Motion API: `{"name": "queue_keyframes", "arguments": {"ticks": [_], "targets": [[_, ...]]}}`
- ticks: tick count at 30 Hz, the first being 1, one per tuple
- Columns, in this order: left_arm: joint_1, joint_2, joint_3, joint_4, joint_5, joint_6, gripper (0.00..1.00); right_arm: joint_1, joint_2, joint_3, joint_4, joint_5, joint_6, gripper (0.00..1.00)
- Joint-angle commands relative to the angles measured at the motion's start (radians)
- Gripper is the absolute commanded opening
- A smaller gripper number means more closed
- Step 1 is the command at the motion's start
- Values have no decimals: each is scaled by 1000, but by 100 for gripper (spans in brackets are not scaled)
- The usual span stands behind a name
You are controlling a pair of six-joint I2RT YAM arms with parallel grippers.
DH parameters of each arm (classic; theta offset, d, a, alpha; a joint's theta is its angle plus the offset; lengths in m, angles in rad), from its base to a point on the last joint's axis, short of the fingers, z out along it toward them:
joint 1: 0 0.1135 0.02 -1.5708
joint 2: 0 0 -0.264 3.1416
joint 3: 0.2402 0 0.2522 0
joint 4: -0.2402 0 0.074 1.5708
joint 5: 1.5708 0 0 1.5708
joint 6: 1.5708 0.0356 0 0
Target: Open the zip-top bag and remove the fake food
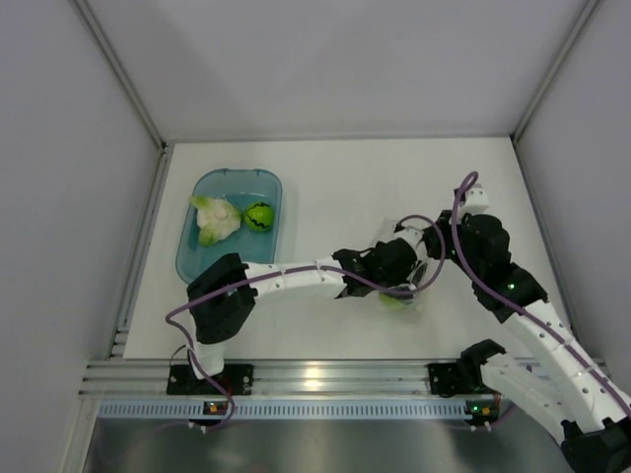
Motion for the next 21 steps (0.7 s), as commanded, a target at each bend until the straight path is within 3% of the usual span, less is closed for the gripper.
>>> {"name": "queue_keyframes", "arguments": {"ticks": [1, 11, 21], "targets": [[-43, -85, -48, 103, 15, 93, 0, 8, 58, 116, 51, -38, -74, 0], [-48, -234, -180, 241, -83, 190, 0, 8, 152, 165, -74, -122, -134, 0], [-46, -241, -139, 296, -253, 294, 0, 77, 143, 154, -117, -105, -145, 0]]}}
